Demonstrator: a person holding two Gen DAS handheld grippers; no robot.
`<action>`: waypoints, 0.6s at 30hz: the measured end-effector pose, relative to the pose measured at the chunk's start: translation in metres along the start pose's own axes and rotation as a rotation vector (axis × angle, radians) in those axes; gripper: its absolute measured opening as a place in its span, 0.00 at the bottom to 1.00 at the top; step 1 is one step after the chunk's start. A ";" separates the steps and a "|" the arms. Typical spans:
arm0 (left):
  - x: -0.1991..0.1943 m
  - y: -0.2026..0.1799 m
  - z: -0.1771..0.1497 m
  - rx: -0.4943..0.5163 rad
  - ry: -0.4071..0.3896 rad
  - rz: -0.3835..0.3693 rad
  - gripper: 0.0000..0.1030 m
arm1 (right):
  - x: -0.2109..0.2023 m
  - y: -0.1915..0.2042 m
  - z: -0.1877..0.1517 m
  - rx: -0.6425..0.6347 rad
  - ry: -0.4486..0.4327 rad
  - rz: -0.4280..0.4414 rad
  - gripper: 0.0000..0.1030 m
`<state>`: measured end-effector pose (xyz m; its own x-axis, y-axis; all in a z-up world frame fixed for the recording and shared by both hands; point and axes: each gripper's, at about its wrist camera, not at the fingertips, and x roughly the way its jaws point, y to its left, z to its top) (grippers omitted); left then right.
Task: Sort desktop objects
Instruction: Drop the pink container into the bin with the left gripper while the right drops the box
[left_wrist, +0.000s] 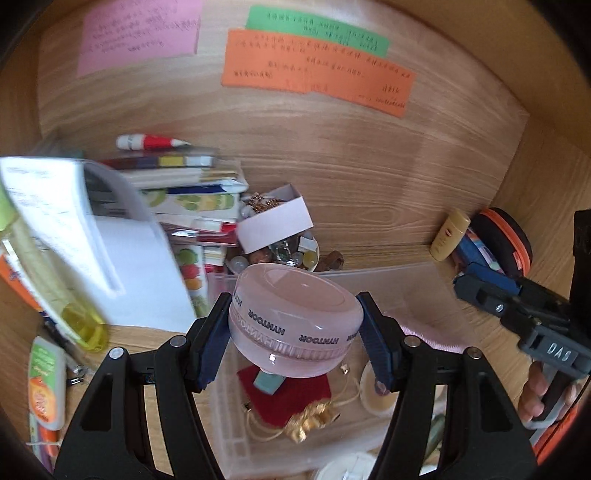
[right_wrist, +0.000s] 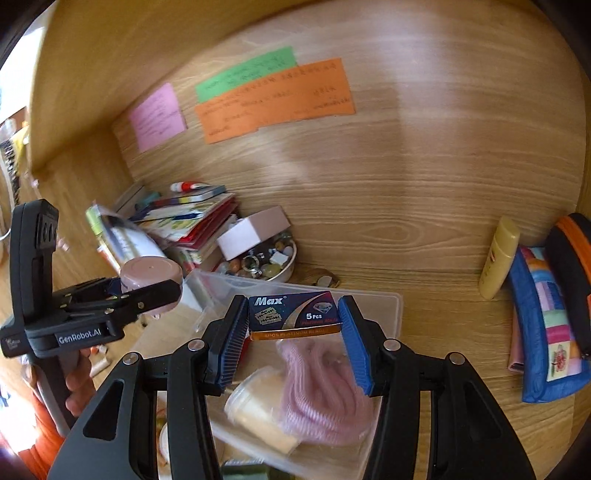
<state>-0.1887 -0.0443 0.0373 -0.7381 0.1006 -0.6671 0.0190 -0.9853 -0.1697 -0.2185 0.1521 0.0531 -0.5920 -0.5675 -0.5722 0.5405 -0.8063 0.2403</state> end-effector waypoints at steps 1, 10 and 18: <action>0.004 0.000 0.000 -0.001 0.007 0.001 0.63 | 0.006 -0.003 -0.001 0.014 0.006 0.000 0.45; 0.041 -0.003 -0.014 0.033 0.088 0.040 0.63 | 0.038 -0.023 -0.020 0.051 0.087 -0.037 0.45; 0.054 -0.007 -0.022 0.032 0.138 0.037 0.63 | 0.046 -0.020 -0.025 0.017 0.104 -0.089 0.45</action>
<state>-0.2138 -0.0295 -0.0130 -0.6376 0.0805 -0.7662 0.0210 -0.9923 -0.1217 -0.2418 0.1461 0.0028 -0.5717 -0.4742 -0.6695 0.4779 -0.8558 0.1981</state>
